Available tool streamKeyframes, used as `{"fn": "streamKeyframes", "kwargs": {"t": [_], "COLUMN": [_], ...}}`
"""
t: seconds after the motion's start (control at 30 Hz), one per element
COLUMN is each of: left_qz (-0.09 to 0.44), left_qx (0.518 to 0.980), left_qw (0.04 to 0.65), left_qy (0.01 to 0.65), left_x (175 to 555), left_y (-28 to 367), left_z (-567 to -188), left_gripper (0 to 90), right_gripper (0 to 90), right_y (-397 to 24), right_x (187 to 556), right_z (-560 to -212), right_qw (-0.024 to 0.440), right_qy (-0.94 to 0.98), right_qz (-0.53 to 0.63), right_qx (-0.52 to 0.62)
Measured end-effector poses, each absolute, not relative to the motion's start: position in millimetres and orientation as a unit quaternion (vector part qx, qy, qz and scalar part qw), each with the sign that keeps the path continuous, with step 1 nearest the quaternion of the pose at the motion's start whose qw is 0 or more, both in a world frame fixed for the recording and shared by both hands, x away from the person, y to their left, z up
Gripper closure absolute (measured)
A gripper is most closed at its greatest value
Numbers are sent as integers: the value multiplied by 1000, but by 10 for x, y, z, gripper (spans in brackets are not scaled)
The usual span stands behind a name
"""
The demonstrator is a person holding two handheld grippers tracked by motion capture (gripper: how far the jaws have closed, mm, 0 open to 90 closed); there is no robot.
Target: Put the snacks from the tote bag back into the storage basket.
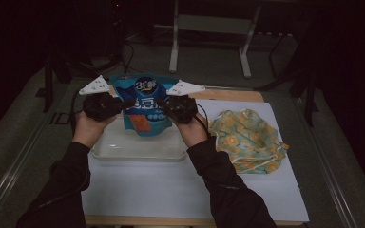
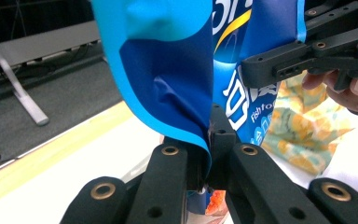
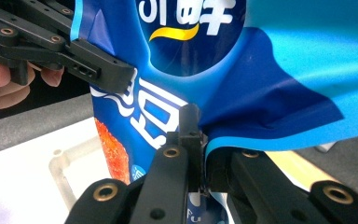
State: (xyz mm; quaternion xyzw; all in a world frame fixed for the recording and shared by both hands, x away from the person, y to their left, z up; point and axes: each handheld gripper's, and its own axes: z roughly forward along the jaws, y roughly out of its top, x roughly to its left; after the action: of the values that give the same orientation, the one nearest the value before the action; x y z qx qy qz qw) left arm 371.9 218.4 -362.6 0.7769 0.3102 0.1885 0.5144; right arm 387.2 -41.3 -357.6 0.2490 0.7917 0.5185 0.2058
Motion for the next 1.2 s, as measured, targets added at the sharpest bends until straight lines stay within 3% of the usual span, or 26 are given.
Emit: {"fn": "streamKeyframes", "kwargs": {"t": [0.73,1.2], "left_qz": [159,148], "left_qx": [785,784], "left_qw": [503,516], "left_qy": [324,312], "left_x": [3813,3812], "left_y": [2378,2434], "left_z": [-4263,-4391], "left_gripper": [881,873], "right_gripper": [879,877], "right_y": [-207,-202], "right_x": [3978,3944], "right_z": [-4209,-4318], "right_qw": [171,170], "right_qy": [807,807], "right_qz": [497,497], "right_qx": [270,270]}}
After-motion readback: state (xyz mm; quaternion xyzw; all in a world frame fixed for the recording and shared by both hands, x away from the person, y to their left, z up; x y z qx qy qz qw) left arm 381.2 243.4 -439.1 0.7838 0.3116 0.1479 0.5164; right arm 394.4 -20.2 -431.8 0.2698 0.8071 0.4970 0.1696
